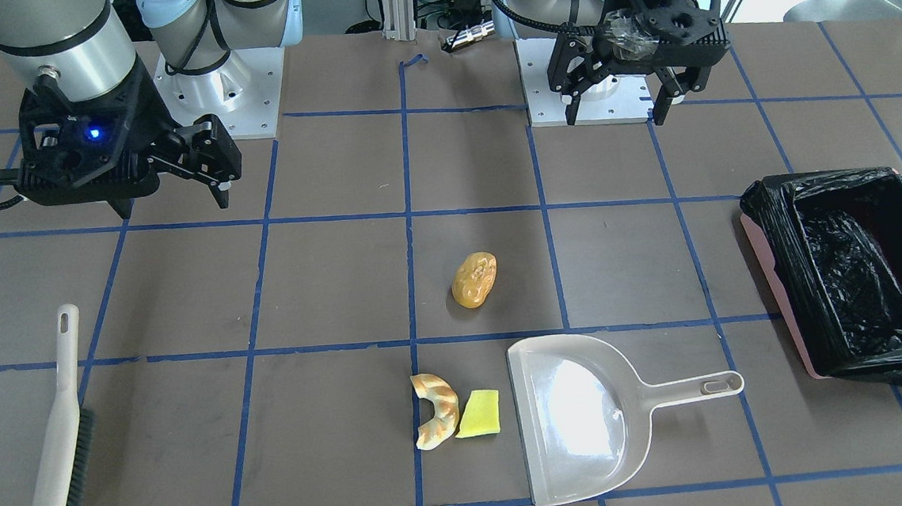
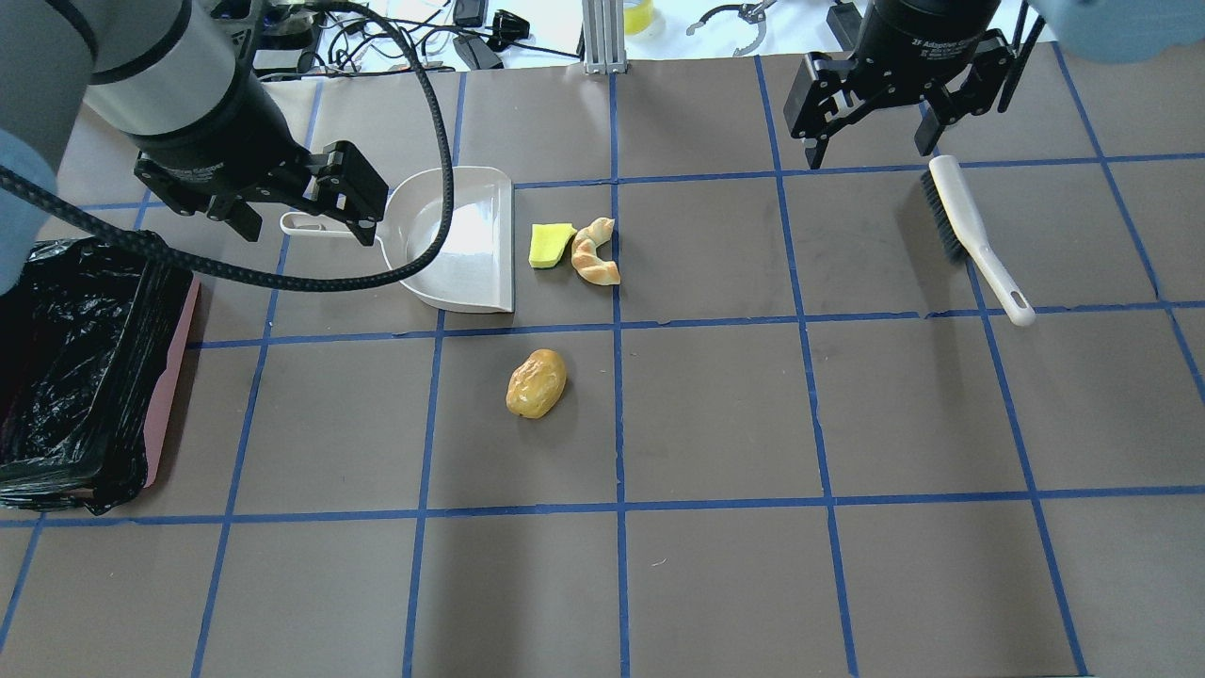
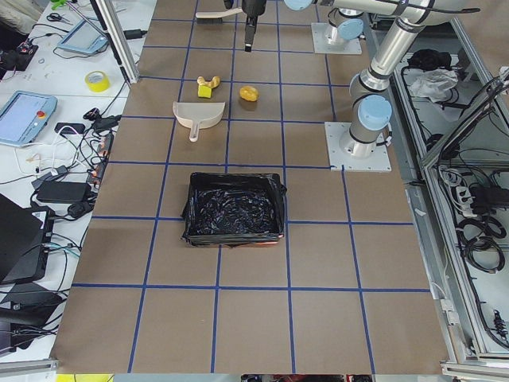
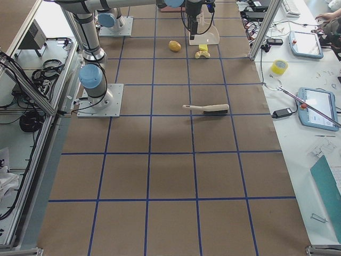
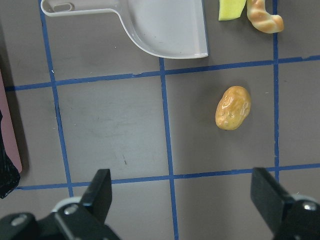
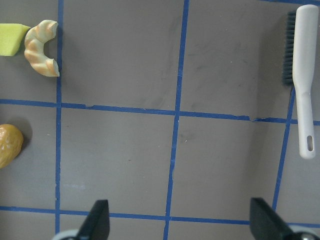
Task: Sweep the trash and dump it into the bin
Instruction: 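Lower the left gripper to the dustpan handle while the right descends to the brush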
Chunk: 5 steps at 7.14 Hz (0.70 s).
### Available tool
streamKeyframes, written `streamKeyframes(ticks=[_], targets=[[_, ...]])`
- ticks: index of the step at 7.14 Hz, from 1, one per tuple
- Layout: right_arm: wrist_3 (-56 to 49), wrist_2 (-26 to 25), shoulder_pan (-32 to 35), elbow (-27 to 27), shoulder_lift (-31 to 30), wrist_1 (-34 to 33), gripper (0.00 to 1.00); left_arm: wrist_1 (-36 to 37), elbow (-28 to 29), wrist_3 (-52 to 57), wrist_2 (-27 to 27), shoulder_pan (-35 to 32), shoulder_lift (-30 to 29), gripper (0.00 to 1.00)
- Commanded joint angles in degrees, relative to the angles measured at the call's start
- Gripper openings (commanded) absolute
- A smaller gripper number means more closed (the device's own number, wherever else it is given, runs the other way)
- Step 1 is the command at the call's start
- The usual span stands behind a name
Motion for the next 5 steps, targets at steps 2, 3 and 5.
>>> streamKeyframes(ticks=[2,3,5], targets=[[-0.57,-0.61,-1.87,2.76,-0.02,-3.92,1.00,-0.97,-0.37,-0.21,-0.05,-0.02,0.02,1.00],[-0.75,-3.40,-5.45,5.63,-0.20,-4.38,1.00,-0.89,-0.45,-0.21,-0.05,-0.02,-0.16,1.00],[-7.64,-3.35,-10.64,10.13,-0.20,-11.29,1.00,-0.18,-1.94,1.97,-0.32,2.43,-1.38,1.00]])
